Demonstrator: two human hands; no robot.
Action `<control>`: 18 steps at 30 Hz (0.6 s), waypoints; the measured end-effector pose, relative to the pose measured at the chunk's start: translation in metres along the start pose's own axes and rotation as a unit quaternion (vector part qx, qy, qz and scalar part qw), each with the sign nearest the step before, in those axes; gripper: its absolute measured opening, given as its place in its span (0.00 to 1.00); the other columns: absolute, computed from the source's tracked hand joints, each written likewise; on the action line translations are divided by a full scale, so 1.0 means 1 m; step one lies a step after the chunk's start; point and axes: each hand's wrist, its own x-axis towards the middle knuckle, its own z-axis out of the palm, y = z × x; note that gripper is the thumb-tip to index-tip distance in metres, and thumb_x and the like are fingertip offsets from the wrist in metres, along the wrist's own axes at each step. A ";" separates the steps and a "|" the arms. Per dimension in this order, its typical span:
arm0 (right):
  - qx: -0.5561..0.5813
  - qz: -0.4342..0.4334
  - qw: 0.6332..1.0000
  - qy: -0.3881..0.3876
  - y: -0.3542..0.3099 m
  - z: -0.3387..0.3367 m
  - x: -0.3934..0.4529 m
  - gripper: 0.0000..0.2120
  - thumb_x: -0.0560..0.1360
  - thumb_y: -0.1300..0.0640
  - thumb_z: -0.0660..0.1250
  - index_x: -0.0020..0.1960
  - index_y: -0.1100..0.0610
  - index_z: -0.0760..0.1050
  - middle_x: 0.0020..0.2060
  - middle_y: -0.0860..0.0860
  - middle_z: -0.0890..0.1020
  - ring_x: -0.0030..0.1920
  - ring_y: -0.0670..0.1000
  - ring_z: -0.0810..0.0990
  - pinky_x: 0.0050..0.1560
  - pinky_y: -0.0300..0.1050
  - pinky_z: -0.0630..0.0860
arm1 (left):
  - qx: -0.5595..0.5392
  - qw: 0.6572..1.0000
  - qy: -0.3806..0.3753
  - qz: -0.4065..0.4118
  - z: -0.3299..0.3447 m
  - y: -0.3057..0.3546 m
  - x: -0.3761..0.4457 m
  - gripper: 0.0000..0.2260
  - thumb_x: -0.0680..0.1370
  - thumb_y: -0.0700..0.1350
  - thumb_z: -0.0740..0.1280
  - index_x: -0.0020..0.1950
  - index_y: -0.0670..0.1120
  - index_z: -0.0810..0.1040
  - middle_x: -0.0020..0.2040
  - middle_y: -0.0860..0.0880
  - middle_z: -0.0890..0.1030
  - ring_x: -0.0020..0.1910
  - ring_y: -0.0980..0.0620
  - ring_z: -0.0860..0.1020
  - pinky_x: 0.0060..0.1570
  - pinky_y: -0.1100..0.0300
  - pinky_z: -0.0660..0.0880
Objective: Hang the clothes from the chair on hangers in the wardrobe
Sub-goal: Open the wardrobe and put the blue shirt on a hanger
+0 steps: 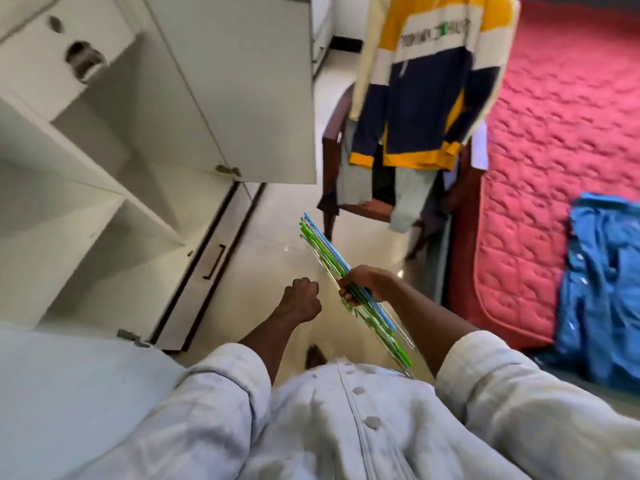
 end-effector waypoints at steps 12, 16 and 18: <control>0.029 0.013 0.982 0.185 0.219 -0.080 -0.108 0.22 0.80 0.44 0.62 0.33 0.52 0.59 0.27 0.49 0.60 0.21 0.46 0.55 0.24 0.32 0.51 | 0.094 0.981 -0.076 0.152 0.107 0.172 -0.061 0.15 0.76 0.42 0.61 0.61 0.43 0.77 0.61 0.42 0.76 0.63 0.41 0.72 0.60 0.50 0.70; 0.049 0.012 0.974 0.223 0.309 -0.102 -0.152 0.20 0.79 0.45 0.64 0.35 0.53 0.61 0.27 0.50 0.63 0.24 0.46 0.57 0.25 0.35 0.52 | 0.108 0.972 -0.093 0.185 0.157 0.240 -0.105 0.13 0.76 0.42 0.61 0.58 0.43 0.78 0.58 0.42 0.77 0.59 0.41 0.74 0.57 0.51 0.72; 0.056 0.013 0.970 0.238 0.344 -0.113 -0.171 0.20 0.79 0.45 0.65 0.35 0.53 0.63 0.28 0.50 0.64 0.25 0.47 0.58 0.25 0.36 0.54 | 0.120 0.966 -0.096 0.206 0.176 0.270 -0.120 0.12 0.76 0.42 0.61 0.57 0.42 0.78 0.57 0.42 0.77 0.58 0.40 0.75 0.55 0.52 0.72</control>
